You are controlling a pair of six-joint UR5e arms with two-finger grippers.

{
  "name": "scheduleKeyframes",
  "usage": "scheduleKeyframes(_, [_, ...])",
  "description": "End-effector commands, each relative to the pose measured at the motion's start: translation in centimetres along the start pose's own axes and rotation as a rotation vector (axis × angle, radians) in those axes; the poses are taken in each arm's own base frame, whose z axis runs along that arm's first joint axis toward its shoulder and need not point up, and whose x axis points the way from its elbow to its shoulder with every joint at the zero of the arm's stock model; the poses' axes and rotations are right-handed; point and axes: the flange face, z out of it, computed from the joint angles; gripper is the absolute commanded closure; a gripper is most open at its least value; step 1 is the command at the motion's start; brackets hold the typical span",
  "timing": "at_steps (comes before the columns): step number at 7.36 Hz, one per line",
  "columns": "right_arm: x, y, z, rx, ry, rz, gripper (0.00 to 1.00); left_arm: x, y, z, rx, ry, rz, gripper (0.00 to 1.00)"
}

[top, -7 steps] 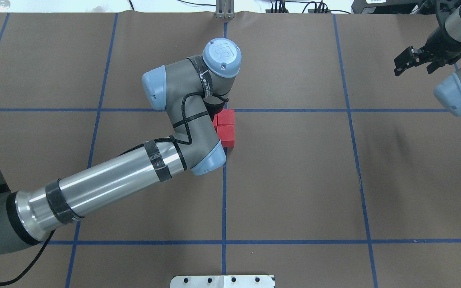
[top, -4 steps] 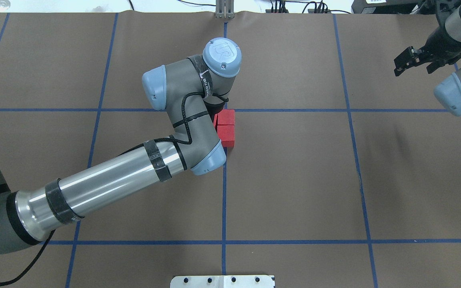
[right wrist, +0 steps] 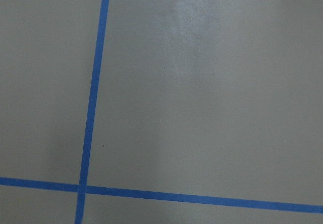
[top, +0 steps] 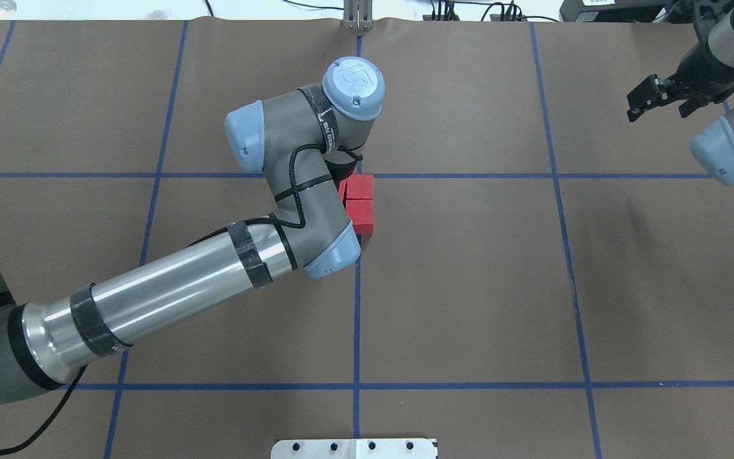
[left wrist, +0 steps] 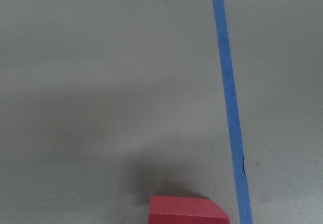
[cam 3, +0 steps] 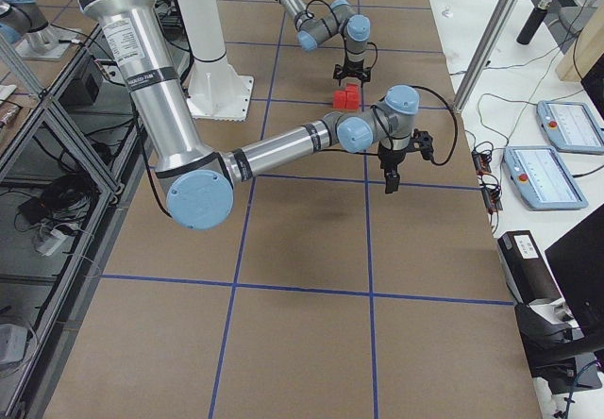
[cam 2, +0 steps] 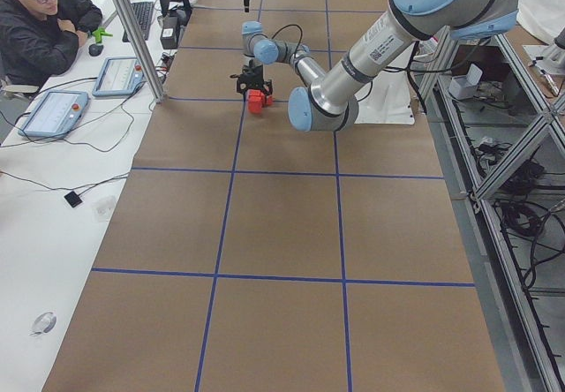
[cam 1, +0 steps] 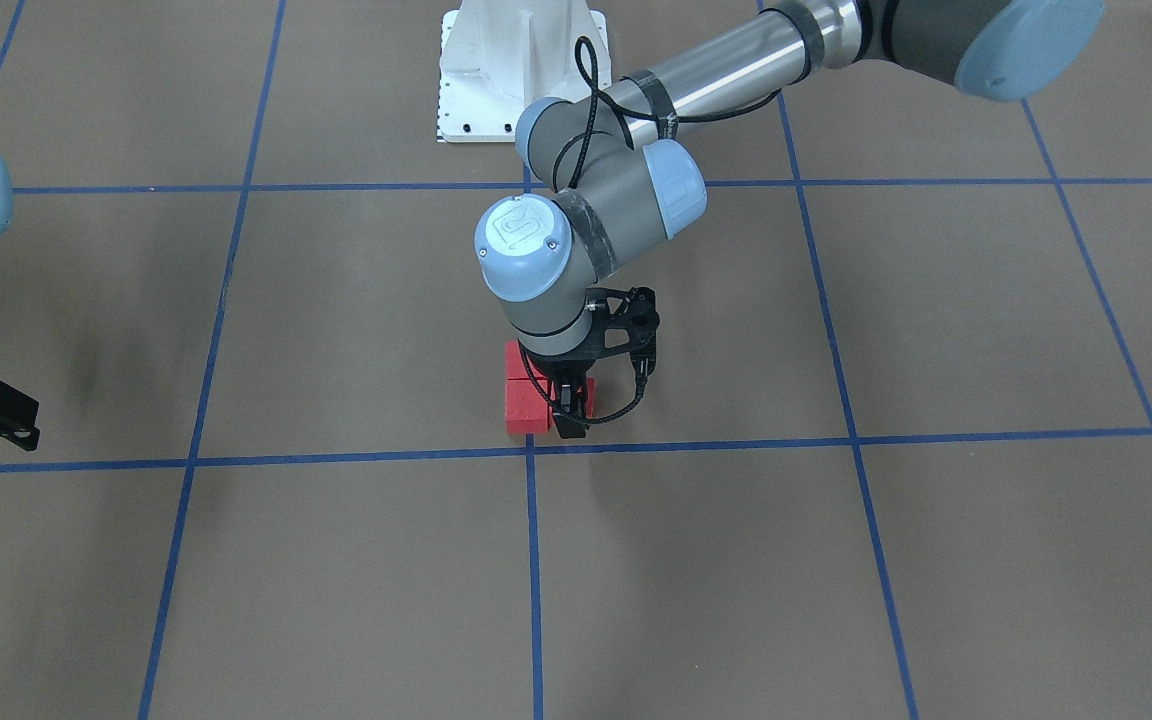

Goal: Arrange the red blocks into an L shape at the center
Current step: 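Open the left gripper and lift it away from the cubes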

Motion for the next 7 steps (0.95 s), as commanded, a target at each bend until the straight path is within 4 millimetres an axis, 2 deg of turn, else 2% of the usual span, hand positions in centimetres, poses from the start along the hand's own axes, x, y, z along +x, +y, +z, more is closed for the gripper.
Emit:
scheduleKeyframes(1, [-0.1,0.0,-0.2,0.003,-0.004,0.002,0.01,-1.6,-1.1,-6.2,0.018,-0.008,0.089,0.0])
scheduleKeyframes(2, [-0.2,0.0,-0.3,0.005,-0.007,-0.005,0.01,-1.6,-2.6,-9.4,0.008,0.012,0.144,0.0])
scheduleKeyframes(3, [-0.3,0.0,-0.5,0.013,-0.003,-0.007,0.01,-1.4,-5.6,-10.9,-0.001,0.042,0.211,0.0])
scheduleKeyframes(4, [-0.2,-0.1,-1.3,0.027,-0.008,-0.01,0.01,-1.5,-9.8,-10.4,0.006,0.065,0.249,0.0])
scheduleKeyframes(5, [-0.4,-0.2,-1.6,0.061,-0.023,-0.036,0.01,0.2,-15.4,-9.7,0.036,0.073,0.265,0.0])
scheduleKeyframes(6, [0.3,0.5,-1.5,0.109,-0.045,-0.073,0.01,1.6,-20.5,-9.0,0.07,0.074,0.325,0.0])
scheduleKeyframes(7, [2.4,1.9,-0.1,0.101,-0.038,-0.06,0.01,2.3,-26.1,-6.4,0.104,0.057,0.512,0.0])
